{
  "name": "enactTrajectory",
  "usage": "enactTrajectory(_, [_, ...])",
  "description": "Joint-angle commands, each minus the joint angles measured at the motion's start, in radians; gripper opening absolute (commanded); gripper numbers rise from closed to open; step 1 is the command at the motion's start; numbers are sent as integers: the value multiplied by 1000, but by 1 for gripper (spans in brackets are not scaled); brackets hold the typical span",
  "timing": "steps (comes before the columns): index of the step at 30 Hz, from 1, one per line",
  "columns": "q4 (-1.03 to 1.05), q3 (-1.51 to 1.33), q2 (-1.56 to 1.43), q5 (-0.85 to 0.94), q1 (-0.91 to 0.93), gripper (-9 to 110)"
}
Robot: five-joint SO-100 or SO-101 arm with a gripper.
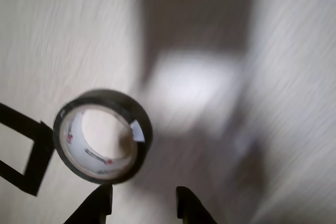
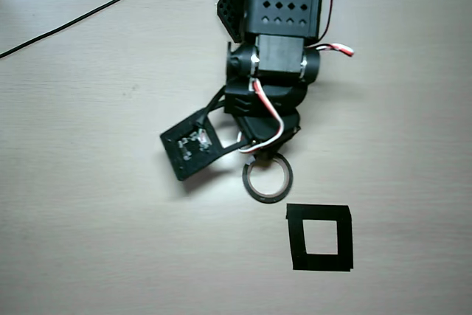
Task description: Grasp a tape and put it in the target area.
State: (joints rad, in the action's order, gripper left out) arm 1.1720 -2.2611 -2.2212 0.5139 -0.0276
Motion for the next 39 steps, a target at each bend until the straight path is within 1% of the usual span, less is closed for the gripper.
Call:
enactTrajectory(1, [-28,-6,-15,5,-20,14])
enactTrajectory(9, [-89,-35,12,31,-46,14])
enactTrajectory(24, [-261,-34,239,121,20,14])
enactTrajectory(32, [-307,0,318,104,0,0])
enactTrajectory(36, [-288,41,334,120,-5,0])
enactTrajectory(39, [-238,121,345,130,-20,0])
